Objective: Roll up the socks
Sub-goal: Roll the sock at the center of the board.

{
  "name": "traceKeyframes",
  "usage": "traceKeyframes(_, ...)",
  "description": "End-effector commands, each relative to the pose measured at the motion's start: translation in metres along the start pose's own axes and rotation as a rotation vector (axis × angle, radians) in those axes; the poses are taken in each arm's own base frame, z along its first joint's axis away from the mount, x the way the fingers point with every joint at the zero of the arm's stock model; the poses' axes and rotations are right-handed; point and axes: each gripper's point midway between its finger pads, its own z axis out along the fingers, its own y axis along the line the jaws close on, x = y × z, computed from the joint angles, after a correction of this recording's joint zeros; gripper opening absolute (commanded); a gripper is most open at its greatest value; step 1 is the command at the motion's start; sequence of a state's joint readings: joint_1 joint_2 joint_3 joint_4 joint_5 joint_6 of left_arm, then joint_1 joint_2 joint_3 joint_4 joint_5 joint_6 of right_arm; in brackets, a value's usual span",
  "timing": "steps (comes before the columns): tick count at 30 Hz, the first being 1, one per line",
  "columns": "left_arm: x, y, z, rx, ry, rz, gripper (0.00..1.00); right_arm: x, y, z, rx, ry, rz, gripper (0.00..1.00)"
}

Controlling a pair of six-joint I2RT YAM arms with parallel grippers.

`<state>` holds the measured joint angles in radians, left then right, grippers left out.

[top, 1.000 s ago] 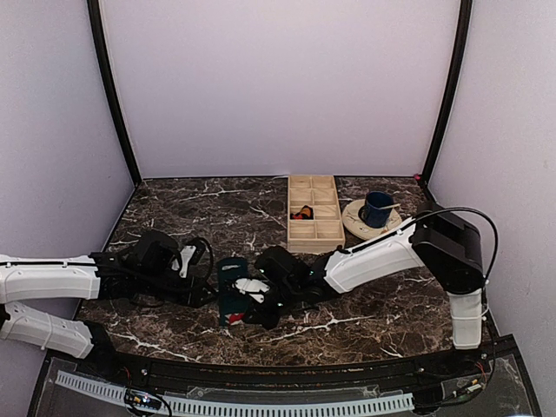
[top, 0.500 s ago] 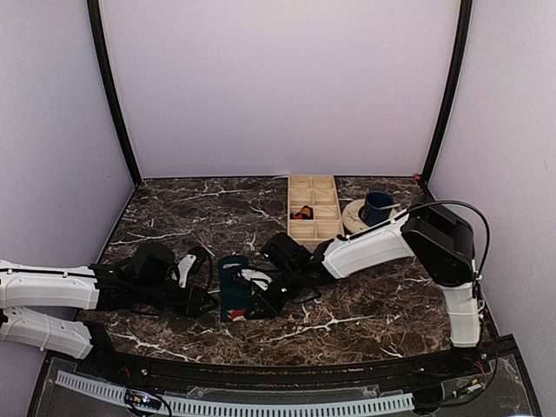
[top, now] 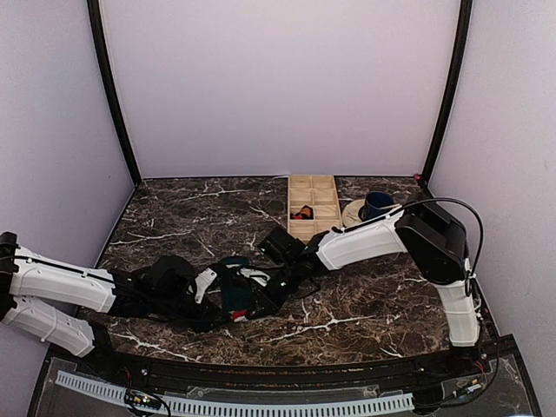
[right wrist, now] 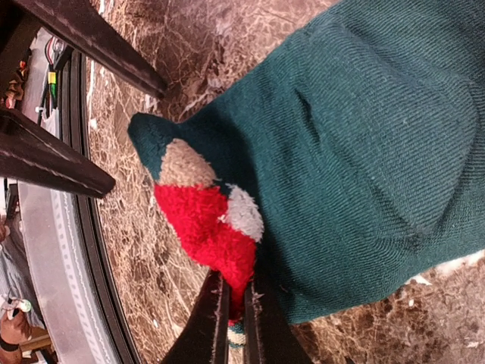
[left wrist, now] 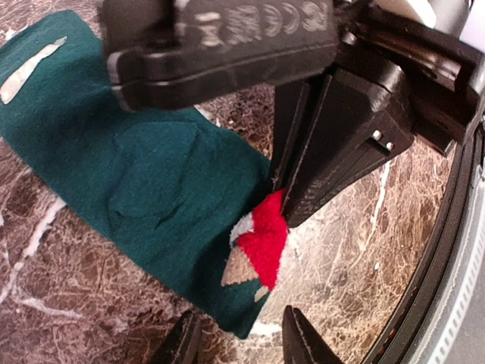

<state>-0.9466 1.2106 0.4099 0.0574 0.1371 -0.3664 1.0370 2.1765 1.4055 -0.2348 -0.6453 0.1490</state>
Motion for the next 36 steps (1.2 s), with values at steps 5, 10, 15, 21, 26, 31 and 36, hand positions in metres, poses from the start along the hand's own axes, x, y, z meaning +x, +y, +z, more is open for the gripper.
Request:
traceKeyframes(5,-0.021,-0.012,0.003,-0.002,-0.050,0.147,0.40,0.043,-0.017,0.014,0.023,0.160,0.074,0.04)
traceKeyframes(10,-0.028,-0.016,0.004,-0.014,-0.063,0.223,0.40,0.044,-0.017,0.015,0.018,0.170,0.072,0.04)
traceKeyframes(15,-0.024,-0.020,0.011,-0.020,-0.020,0.287,0.40,0.044,-0.017,0.015,0.015,0.179,0.068,0.04)
traceKeyframes(21,-0.016,-0.023,0.021,-0.035,0.022,0.349,0.40,0.043,-0.015,0.014,0.006,0.189,0.060,0.04)
traceKeyframes(26,-0.013,-0.018,0.025,-0.087,0.043,0.385,0.40,0.044,-0.014,0.015,-0.004,0.196,0.057,0.04)
traceKeyframes(31,-0.008,-0.014,0.028,-0.117,0.069,0.405,0.39,0.044,-0.014,0.016,-0.007,0.202,0.055,0.04)
traceKeyframes(36,-0.001,-0.016,0.032,-0.125,0.100,0.416,0.33,0.045,-0.014,0.015,-0.011,0.207,0.055,0.04)
